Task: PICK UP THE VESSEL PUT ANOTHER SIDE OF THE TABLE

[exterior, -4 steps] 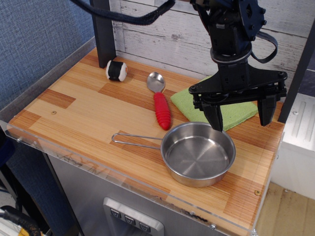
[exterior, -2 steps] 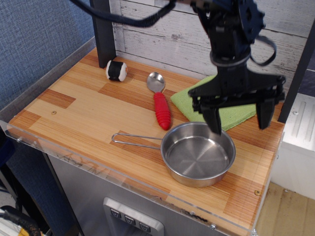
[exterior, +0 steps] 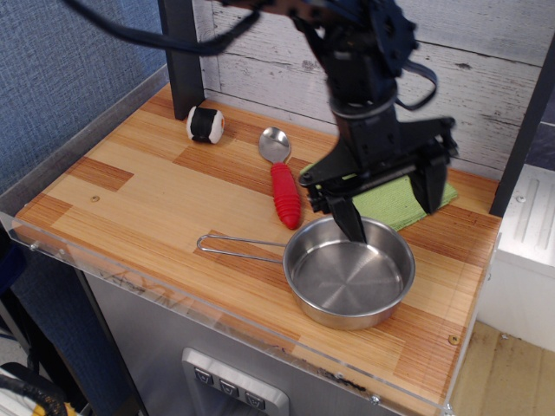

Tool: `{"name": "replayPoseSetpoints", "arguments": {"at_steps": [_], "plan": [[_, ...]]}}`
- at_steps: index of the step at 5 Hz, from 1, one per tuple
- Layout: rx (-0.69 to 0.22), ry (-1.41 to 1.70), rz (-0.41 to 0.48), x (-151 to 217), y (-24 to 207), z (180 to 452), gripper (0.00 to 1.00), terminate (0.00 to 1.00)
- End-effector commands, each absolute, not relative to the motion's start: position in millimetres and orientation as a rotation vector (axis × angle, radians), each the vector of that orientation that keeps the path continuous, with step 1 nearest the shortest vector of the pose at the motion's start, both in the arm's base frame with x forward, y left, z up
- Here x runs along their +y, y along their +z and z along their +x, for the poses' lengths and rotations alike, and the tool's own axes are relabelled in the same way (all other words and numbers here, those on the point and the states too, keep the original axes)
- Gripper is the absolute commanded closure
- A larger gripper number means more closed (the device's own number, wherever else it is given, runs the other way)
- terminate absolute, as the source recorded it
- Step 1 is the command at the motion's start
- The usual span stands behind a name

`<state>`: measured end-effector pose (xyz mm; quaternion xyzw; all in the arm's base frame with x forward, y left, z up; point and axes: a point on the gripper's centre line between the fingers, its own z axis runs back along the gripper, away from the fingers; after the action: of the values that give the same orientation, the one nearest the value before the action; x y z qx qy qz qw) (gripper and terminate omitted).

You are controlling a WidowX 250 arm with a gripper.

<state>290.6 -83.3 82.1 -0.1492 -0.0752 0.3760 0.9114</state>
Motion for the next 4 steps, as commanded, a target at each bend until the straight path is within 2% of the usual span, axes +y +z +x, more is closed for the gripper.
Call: {"name": "replayPoseSetpoints", "arguments": {"at_steps": [1,3,4], "plan": [[-0.17,1.017,-0.354,-73,102,269,0.0,0.0],[-0.134,0.963,-0.226,-66,75,231,0.0,0.0],[-0.131,0.946,-0.175,-56,63,221,0.0,0.0]]}}
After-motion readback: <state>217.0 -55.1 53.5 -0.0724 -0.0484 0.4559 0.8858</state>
